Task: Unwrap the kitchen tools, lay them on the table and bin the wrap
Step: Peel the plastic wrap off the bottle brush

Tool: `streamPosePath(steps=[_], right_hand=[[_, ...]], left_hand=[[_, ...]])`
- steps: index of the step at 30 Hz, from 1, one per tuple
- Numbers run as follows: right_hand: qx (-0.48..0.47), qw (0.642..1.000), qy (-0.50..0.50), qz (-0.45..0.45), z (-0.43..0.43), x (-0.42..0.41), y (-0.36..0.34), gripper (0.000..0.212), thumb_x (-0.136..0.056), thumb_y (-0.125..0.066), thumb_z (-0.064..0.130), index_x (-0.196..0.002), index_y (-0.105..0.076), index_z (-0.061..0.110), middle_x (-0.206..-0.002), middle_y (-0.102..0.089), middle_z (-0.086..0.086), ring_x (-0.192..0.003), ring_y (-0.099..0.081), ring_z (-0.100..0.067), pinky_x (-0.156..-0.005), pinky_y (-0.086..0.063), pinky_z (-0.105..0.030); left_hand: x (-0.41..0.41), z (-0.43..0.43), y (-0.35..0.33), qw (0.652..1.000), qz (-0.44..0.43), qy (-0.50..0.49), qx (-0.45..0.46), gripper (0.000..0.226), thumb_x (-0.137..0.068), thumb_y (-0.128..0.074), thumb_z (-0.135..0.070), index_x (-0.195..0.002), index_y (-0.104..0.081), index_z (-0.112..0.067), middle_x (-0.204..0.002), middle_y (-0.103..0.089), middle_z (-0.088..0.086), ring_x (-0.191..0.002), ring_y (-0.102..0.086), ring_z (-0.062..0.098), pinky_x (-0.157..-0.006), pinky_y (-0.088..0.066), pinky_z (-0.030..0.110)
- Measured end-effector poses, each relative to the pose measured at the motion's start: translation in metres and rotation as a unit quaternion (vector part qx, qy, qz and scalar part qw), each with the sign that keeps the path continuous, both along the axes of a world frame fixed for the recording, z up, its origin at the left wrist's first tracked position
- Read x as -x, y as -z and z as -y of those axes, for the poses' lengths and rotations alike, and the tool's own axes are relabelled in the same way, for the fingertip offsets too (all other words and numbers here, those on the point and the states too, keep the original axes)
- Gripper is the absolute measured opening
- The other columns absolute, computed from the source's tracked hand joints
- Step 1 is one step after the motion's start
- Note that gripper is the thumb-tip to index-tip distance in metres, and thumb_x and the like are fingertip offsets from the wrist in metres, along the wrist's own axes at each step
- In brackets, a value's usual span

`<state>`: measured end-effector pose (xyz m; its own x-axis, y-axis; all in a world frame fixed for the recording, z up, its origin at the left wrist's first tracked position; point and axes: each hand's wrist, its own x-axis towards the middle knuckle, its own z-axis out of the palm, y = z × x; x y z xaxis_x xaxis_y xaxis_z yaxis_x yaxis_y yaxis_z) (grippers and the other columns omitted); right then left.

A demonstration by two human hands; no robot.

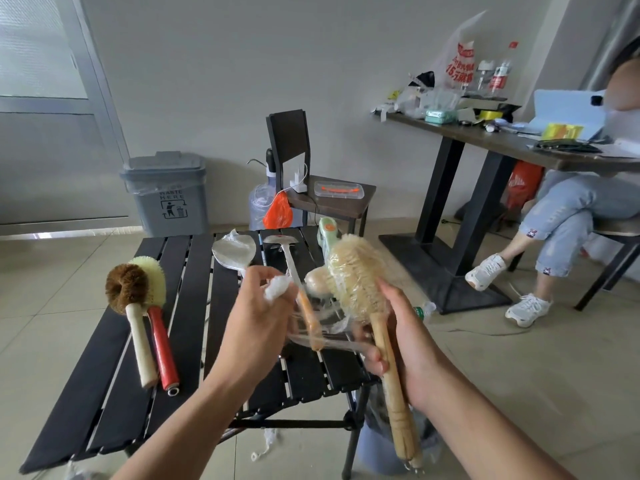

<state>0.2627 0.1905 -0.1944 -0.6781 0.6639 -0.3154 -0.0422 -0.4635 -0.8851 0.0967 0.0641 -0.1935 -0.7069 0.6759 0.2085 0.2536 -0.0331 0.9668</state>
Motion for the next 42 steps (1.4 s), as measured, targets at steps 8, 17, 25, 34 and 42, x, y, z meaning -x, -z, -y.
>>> streamPosePath(steps=[8, 17, 25, 34, 42], right_hand=[[0.004, 1.000, -0.004, 0.004, 0.003, 0.000, 0.002, 0.076, -0.076, -0.076, 0.073, -0.115, -0.075, 0.007, -0.066, -0.059, -0.007, -0.042, -0.047, -0.014, -0.036, -0.041, -0.023], [0.021, 0.999, -0.036, -0.024, 0.001, 0.001, 0.001, 0.070, -0.084, -0.069, 0.074, -0.112, -0.079, 0.010, -0.073, -0.057, -0.009, -0.040, -0.044, -0.010, -0.032, -0.038, -0.022], [-0.014, 0.999, 0.020, 0.022, 0.004, 0.006, 0.009, 0.062, -0.099, -0.055, 0.069, -0.127, -0.072, 0.017, -0.072, -0.075, -0.009, -0.055, -0.071, -0.018, -0.052, -0.059, -0.032], [-0.139, 0.990, -0.005, 0.007, 0.010, 0.006, 0.003, 0.066, -0.068, -0.082, 0.080, -0.120, -0.072, 0.040, -0.106, -0.081, -0.006, -0.089, -0.080, -0.028, -0.073, -0.066, -0.046], [-0.210, 0.973, 0.083, 0.036, 0.002, 0.003, 0.011, 0.026, -0.093, -0.077, 0.046, -0.110, -0.069, 0.027, -0.071, -0.074, -0.002, -0.055, -0.067, -0.016, -0.048, -0.053, -0.027]], left_hand=[[-0.005, 0.004, 0.004, 0.957, 0.056, 0.204, 0.199, 0.071, -0.066, -0.089, -0.072, -0.097, -0.071, -0.011, -0.059, -0.057, -0.009, -0.046, -0.046, 0.005, -0.045, -0.040, 0.021], [-0.003, 0.007, 0.002, 0.957, 0.144, 0.246, 0.055, 0.007, -0.094, -0.078, -0.020, -0.095, -0.084, -0.015, -0.089, -0.078, 0.005, -0.072, -0.066, 0.012, -0.054, -0.049, 0.022], [-0.004, 0.003, 0.007, 0.961, 0.187, 0.204, -0.029, 0.022, -0.088, -0.074, -0.008, -0.109, -0.080, -0.006, -0.113, -0.079, 0.021, -0.113, -0.075, 0.038, -0.099, -0.057, 0.051], [-0.008, 0.006, 0.005, 0.978, 0.107, 0.174, -0.029, 0.040, -0.090, -0.065, 0.005, -0.124, -0.072, -0.016, -0.112, -0.080, 0.015, -0.111, -0.077, 0.030, -0.095, -0.062, 0.054], [-0.010, 0.002, -0.002, 0.990, 0.077, 0.117, -0.026, 0.046, -0.085, -0.048, 0.023, -0.108, -0.075, -0.007, -0.105, -0.082, 0.005, -0.096, -0.080, 0.026, -0.065, -0.061, 0.023]])
